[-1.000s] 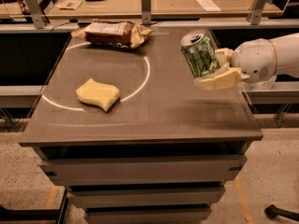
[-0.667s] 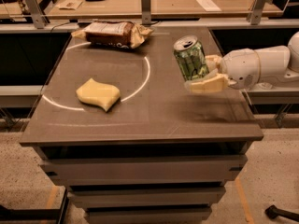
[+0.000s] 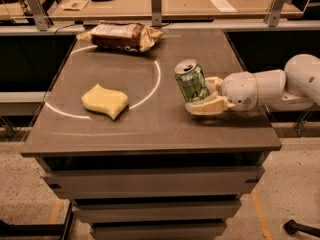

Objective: Place green can upright

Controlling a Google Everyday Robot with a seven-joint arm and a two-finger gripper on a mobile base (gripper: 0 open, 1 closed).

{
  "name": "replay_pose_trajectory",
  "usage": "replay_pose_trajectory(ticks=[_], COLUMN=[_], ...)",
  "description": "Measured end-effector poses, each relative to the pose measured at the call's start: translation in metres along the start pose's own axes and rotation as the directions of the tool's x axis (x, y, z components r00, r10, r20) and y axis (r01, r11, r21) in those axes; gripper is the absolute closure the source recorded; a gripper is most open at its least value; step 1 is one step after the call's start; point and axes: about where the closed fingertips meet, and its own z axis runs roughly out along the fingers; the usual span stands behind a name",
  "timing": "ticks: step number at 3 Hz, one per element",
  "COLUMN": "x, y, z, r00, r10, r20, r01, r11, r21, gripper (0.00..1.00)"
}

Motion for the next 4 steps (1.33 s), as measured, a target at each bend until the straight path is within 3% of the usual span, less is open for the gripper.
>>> replay_pose_trajectory(ticks=[1,2,4], x=[0.0090,0.0119,0.0131], y=[-0.0023,-0.0050,-0.0058], z=[0.0047,0.0066,0.0097], r00=[1.000,0.998,0.999], r10=[0.010,0.021,0.020], r20=[0.010,0.051,0.049], r01=[-0.010,-0.021,-0.021], r11=[0.9999,0.9997,0.9996], r21=[0.008,0.009,0.016], gripper=[0.96,0.78,0.32])
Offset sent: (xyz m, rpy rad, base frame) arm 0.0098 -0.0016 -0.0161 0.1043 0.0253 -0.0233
